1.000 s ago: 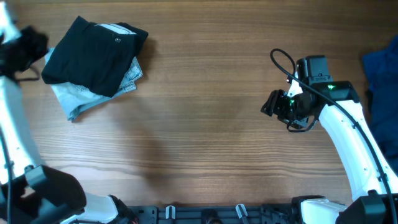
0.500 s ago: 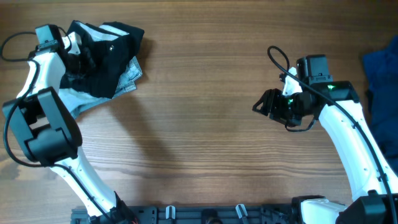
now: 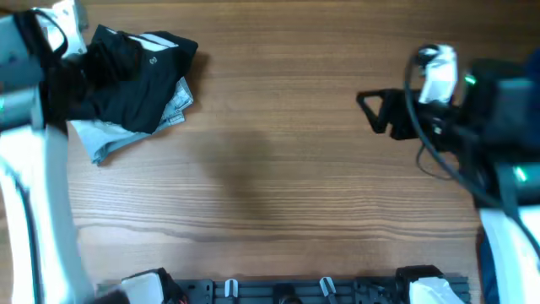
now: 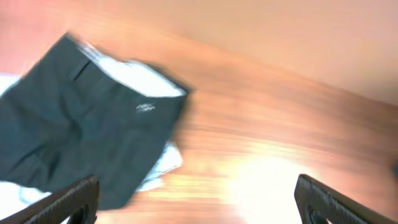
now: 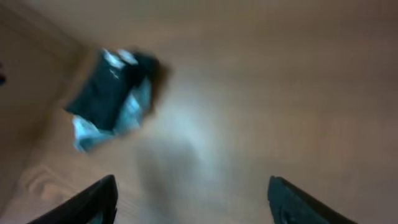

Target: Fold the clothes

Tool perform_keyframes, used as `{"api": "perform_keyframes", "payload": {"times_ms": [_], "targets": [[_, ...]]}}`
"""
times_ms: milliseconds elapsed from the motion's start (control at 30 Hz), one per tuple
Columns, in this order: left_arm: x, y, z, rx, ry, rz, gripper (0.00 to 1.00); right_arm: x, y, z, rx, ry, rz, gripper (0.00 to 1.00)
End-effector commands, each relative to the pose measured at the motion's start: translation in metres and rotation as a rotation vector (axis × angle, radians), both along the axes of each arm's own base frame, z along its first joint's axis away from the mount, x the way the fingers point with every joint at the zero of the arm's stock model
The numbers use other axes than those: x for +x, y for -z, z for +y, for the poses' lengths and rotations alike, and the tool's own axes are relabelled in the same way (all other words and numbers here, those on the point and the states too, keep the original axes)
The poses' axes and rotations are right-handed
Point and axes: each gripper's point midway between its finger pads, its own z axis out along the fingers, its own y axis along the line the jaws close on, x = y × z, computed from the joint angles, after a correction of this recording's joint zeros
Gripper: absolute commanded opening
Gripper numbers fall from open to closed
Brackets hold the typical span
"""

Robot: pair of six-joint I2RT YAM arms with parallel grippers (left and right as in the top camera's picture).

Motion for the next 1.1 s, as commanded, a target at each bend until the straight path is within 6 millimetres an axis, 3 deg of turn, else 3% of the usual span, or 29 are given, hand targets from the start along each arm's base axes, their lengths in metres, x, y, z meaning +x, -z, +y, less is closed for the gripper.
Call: {"api": "perform_keyframes", "payload": {"times_ms": [0, 100, 233, 333, 567, 667, 767, 900, 1067], "targets": [[-0.049, -0.029, -0.027, 0.043, 0.044, -0.027, 1.0, -0.017, -0.036, -0.001, -0.015, -0.012, -0.144, 0.99], [-0.083, -0.029, -0.038, 0.048, 0.056, 0.022, 1.0, -0.022, -0.043, -0.008, -0.034, 0.022, -0.174, 0.99], [-0.106, -0.023, -0.042, 0.038, 0.06, 0.075, 1.0, -0.022, -0.043, -0.008, -0.033, 0.024, -0.175, 1.0], [-0.098, -0.034, -0.047, -0.011, 0.06, 0.026, 1.0, -0.019, -0.038, -0.008, -0.028, 0.028, -0.151, 0.99], [-0.098, -0.033, -0.047, -0.011, 0.058, 0.03, 1.0, -0.016, -0.015, -0.005, 0.0, 0.031, -0.029, 0.99], [-0.098, -0.033, -0.047, -0.011, 0.058, 0.03, 1.0, -0.018, -0.002, -0.002, 0.184, 0.159, 0.159, 0.99], [-0.098, -0.033, -0.047, -0.011, 0.058, 0.03, 1.0, -0.019, 0.008, -0.009, 0.181, 0.217, 0.211, 0.99], [-0.098, -0.033, -0.047, -0.01, 0.058, 0.03, 1.0, -0.028, -0.004, -0.022, 0.121, 0.25, 0.129, 0.99], [-0.098, -0.033, -0.047, -0.011, 0.058, 0.03, 1.0, -0.052, -0.044, -0.036, -0.037, 0.201, -0.142, 1.0]]}}
